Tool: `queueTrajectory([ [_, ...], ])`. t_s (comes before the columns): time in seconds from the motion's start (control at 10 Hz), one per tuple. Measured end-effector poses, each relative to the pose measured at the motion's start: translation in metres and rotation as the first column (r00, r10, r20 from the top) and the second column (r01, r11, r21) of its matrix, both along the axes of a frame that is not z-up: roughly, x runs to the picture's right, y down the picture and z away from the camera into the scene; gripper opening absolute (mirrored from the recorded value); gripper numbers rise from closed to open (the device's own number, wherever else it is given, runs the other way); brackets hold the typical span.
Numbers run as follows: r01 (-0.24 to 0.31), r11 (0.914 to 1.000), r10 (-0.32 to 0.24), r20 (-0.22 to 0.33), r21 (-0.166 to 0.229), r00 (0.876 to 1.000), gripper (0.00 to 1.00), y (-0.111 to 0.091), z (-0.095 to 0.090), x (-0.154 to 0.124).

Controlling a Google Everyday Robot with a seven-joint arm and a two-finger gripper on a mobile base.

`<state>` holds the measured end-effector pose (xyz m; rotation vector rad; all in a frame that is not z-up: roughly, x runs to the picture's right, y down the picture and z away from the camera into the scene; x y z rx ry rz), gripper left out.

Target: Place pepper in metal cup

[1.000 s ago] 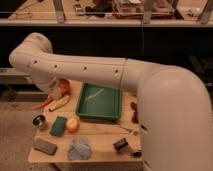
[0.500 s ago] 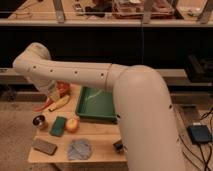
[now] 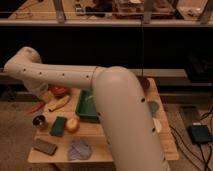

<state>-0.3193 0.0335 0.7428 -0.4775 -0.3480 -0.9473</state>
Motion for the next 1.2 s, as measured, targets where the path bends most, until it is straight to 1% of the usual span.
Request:
queueTrajectory([
  [0.1,0.016,0.9999,-0.016,-0.001,-0.004,1.0,0.12,0.002,0.009,0.0],
  [0.2,0.021,0.9997,-0.021,0.001,-0.016,1.0,0.12,0.005,0.018,0.0],
  [0.3,0.019,0.9992,-0.018,0.011,-0.036,1.0,0.12,0.009,0.023,-0.002],
  [0.4,0.003,0.9971,0.0,0.04,-0.076,0.999,0.12,0.014,0.028,-0.006],
  [0.5,-0.014,0.9934,0.022,0.07,-0.114,0.997,0.12,0.019,0.03,-0.013],
  [0.7,-0.035,0.987,0.055,0.123,-0.157,0.991,0.12,0.029,0.023,-0.032],
  [0.8,-0.053,0.9811,0.082,0.154,-0.186,0.985,0.12,0.037,0.019,-0.041],
  [0.9,-0.049,0.9774,0.084,0.165,-0.206,0.983,0.12,0.048,0.017,-0.049],
  [1.0,-0.04,0.974,0.08,0.172,-0.223,0.982,0.12,0.06,0.018,-0.055],
  [1.1,-0.04,0.9706,0.083,0.174,-0.237,0.981,0.12,0.065,0.021,-0.055],
  [1.2,-0.034,0.964,0.083,0.179,-0.264,0.98,0.12,0.073,0.026,-0.054],
])
